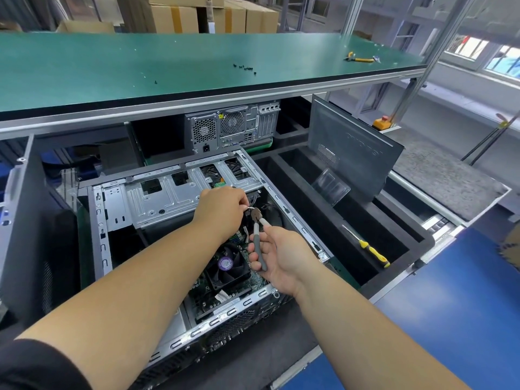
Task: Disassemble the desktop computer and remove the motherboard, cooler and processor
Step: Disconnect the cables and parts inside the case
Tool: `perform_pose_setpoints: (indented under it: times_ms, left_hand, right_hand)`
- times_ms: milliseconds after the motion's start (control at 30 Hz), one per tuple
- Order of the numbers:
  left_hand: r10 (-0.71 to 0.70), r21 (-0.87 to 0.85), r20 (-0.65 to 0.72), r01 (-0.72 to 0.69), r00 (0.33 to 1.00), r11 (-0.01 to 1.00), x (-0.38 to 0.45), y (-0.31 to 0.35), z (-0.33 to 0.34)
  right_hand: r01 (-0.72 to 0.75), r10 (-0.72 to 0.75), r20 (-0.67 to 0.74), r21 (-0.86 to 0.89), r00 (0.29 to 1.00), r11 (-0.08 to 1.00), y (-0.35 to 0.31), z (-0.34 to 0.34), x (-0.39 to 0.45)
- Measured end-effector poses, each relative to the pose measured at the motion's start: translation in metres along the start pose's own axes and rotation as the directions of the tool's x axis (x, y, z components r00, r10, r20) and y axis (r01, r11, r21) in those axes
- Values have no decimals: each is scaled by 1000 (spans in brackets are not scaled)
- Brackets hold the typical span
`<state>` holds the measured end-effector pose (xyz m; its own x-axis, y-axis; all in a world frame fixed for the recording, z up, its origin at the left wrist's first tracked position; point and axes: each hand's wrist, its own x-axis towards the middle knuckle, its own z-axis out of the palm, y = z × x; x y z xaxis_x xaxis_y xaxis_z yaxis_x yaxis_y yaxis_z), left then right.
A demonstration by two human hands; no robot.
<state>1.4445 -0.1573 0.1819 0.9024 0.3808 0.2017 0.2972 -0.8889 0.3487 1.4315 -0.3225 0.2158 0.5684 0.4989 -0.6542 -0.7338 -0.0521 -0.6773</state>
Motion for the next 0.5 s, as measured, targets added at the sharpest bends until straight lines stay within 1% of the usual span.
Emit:
perform_pose_setpoints:
  times_ms: [133, 233, 500]
  left_hand:
    - [7, 12, 4, -7, 1000, 1000, 0, 1, -2]
    - [29, 64, 6, -29, 1000, 998, 0, 1, -4]
    - [47, 121, 2, -47, 999, 992, -1, 2, -4]
  right_hand:
    - [-21, 20, -32, -25, 999, 999, -2, 3, -1]
    - [-32, 30, -58, -37, 998, 999, -2, 7, 0]
    - [-4, 4, 19, 11, 1000, 1000, -1, 1, -2]
